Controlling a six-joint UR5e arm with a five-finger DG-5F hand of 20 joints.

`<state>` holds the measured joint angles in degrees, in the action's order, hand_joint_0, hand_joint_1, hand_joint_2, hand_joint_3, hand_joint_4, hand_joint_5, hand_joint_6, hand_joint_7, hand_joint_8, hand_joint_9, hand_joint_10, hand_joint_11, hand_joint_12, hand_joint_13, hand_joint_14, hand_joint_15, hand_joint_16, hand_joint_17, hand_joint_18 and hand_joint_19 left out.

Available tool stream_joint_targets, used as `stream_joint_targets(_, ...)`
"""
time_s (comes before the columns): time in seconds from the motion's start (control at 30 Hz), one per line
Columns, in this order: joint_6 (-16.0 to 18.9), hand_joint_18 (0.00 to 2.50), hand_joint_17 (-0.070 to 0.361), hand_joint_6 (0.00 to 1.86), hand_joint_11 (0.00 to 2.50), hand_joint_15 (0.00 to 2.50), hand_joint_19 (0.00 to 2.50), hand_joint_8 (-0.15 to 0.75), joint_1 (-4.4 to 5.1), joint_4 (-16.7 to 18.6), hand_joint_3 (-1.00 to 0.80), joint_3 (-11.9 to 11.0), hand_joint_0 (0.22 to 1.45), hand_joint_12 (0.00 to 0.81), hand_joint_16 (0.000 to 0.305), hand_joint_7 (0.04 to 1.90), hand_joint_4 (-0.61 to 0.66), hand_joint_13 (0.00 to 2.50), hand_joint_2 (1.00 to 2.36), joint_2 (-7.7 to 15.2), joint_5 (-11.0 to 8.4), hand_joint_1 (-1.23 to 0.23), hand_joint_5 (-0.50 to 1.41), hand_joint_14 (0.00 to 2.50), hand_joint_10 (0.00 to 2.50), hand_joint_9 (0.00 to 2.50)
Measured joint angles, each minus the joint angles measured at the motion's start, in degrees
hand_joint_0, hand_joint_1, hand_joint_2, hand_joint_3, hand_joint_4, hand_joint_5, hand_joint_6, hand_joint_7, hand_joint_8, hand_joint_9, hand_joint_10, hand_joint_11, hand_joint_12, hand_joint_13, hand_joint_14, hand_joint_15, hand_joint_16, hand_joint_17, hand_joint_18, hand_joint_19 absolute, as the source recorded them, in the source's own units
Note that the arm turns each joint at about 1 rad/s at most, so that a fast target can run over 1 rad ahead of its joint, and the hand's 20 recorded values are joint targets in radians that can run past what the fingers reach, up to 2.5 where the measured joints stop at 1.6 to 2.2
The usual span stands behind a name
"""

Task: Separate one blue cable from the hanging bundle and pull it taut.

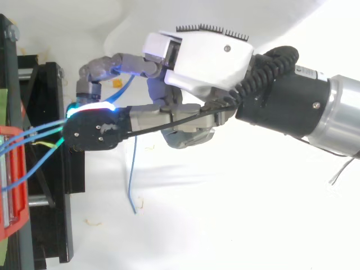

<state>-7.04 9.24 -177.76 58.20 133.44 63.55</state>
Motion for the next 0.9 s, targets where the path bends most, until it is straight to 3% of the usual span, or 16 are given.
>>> stream_joint_targets(0.1, -0.3, 1.63, 0.121, 0.51, 1.95, 1.78, 0.73, 0.021, 0.04, -1.3, -0.05, -1.3, 0.68, 0.361, 0.054, 1.19, 0.22, 2.37, 1.02, 0.0, 0.06, -0.58, 0.11, 0.01, 0.02, 2.50)
stream_joint_targets(0.5, -2.3, 1.62, 0.118, 0.51, 1.95, 1.72, 0.73, 0.021, 0.31, -5.7, -0.04, -3.2, 0.69, 0.367, 0.053, 1.16, 0.20, 2.35, 1.02, -0.2, 0.17, -0.59, 0.11, 0.01, 0.02, 2.50)
stream_joint_targets(0.9, -9.1, 1.62, 0.117, 0.51, 1.84, 1.69, 0.74, 0.027, 1.19, -10.7, -0.05, -3.2, 0.69, 0.367, 0.052, 1.12, 0.20, 2.34, 1.02, -3.1, -0.30, -0.58, 0.11, 0.01, 0.03, 2.50)
